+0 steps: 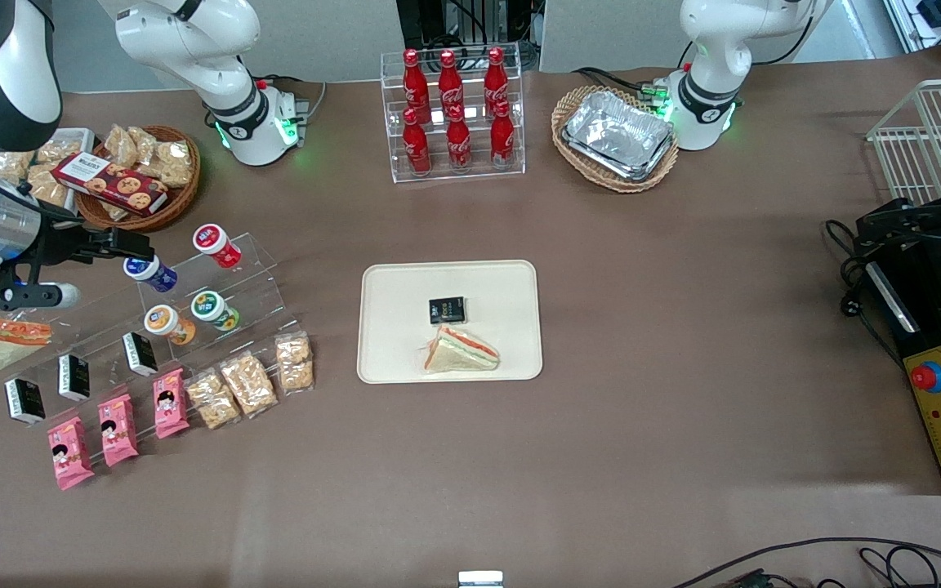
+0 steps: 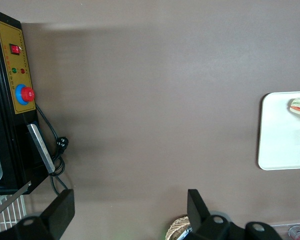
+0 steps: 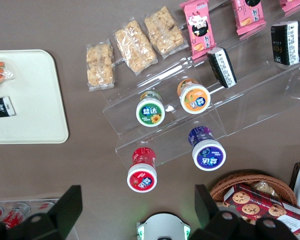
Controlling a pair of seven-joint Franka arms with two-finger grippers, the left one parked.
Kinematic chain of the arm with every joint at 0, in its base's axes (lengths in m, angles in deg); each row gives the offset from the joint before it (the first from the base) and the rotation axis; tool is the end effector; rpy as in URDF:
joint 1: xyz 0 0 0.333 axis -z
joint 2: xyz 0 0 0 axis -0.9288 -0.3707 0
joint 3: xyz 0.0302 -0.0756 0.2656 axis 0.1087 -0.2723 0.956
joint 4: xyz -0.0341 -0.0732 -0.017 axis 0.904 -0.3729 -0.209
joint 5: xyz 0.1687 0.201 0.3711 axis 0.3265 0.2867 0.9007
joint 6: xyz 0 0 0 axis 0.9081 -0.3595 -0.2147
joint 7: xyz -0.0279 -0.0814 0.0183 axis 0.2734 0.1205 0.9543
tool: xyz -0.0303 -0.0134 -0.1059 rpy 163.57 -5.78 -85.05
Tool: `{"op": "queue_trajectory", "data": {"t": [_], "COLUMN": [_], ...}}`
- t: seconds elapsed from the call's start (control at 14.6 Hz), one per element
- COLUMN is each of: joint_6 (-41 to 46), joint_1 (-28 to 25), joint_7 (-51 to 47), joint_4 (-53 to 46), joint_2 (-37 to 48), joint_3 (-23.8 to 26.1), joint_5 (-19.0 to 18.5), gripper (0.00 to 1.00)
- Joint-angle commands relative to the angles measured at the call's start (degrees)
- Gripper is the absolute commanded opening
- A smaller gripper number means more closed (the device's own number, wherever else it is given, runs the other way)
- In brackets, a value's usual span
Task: Place green gum on tray
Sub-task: 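Move the right gripper toward the green-lidded gum bottle on the rack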
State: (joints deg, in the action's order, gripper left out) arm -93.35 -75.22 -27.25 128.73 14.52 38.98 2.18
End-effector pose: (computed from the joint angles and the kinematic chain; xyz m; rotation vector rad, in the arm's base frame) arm 0.6079 0.0127 0.5128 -3.0786 0.0641 0.3609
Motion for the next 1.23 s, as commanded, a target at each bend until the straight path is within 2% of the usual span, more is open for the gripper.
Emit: {"op": "queue_trajectory", "data": {"t": [0.0,0.82,1.16], "joint_6": [1.3,0.2,-8.7], "joint_1": [0.2,-0.3,-0.6], "joint_7": [0.5,0.4,0.4], "joint_4": [-3.0,-1.1,9.0], "joint_2": [-1.5,-0.5,3.1], "joint_3": [0.1,0.3,0.6], "joint_5": [-0.3,-0.1,-0.1], "gripper": [1.00,1.00,1.00]}}
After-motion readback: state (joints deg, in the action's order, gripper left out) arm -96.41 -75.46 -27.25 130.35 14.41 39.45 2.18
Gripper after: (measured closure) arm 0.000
